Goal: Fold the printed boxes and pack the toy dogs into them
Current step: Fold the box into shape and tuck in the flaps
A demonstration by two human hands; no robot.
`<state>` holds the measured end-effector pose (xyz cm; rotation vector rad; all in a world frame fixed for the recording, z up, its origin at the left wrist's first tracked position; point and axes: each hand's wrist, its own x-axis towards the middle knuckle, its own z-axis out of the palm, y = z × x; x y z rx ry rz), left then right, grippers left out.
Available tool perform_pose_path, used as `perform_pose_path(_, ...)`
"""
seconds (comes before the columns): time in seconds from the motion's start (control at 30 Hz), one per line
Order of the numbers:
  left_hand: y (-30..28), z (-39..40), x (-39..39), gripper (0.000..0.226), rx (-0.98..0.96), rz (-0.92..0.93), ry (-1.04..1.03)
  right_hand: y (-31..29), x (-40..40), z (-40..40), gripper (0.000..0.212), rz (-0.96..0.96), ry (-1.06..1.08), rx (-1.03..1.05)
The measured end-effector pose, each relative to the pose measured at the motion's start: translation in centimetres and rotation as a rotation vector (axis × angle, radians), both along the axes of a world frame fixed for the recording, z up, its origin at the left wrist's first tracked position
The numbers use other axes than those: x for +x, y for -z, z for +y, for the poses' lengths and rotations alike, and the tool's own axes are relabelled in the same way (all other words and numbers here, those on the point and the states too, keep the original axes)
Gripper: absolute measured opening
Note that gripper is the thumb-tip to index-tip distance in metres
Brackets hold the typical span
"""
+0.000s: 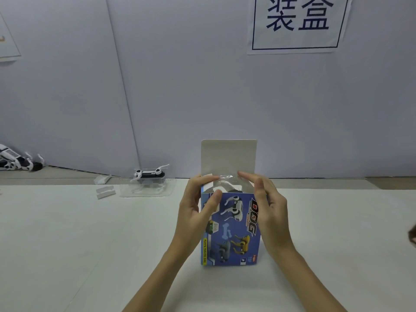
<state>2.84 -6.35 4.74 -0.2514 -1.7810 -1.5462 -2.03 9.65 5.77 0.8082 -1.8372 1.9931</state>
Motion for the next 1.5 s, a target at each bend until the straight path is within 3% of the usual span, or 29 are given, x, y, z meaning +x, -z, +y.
perform_pose_path(0.17, 0.5, -0.4, -0.2, 0.023, -0.007, -0.059, 0.003, 0.1, -0.1, -0.3, 0.022, 0.04, 0.027, 0.048)
perform_pose_path(0.23, 0.4, -0.5, -0.1, 0.024, -0.029, -0.06, 0.006, 0.1, -0.1, -0.4, 0.03, 0.069, 0.07, 0.064)
perform_pose_path(0.43, -0.9, -0.4, 0.3, 0.041, -0.02, -0.017, -0.033, -0.2, -0.1, -0.6, 0.031, 0.018, 0.04, 0.005)
perform_pose_path(0.63, -1.1, -0.4, 0.5, 0.024, 0.052, -0.066, 0.025, 0.0, -0.1, -0.3, 0.022, -0.049, -0.034, -0.074)
perform_pose_path(0.77, -1.4, -0.3, 0.8, 0.016, 0.092, -0.064, 0.094, 0.6, -0.2, -0.1, 0.035, -0.019, 0.014, -0.041)
perform_pose_path(0.93, -1.5, 0.0, 0.9, 0.027, 0.136, -0.106, 0.12, 0.4, -0.4, 0.5, 0.069, 0.048, 0.077, 0.002)
perform_pose_path(1.07, -1.5, 0.0, 0.8, 0.039, -0.014, -0.048, 0.0, 0.3, -0.9, 0.2, 0.025, 0.075, 0.099, 0.016)
perform_pose_path(1.2, -1.6, 0.0, 0.9, 0.042, -0.023, -0.045, -0.008, 0.1, -0.7, -0.4, 0.01, -0.078, -0.015, -0.146)
perform_pose_path(1.23, -1.7, 0.0, 0.9, 0.04, -0.027, -0.029, -0.002, -0.1, -0.6, -0.5, 0.009, -0.145, -0.089, -0.228)
perform_pose_path(1.3, -1.9, 0.1, 1.0, 0.039, -0.025, -0.027, 0.018, -0.6, -0.6, -0.1, 0.028, -0.202, -0.201, -0.326)
perform_pose_path(1.37, -1.7, 0.3, 1.0, 0.042, 0.014, -0.025, 0.069, -0.8, -1.0, 0.5, 0.041, -0.175, -0.236, -0.29)
perform_pose_path(1.5, -1.3, 0.3, 0.8, 0.065, 0.105, 0.044, 0.092, -0.9, -1.3, 1.1, 0.032, -0.177, -0.237, -0.189)
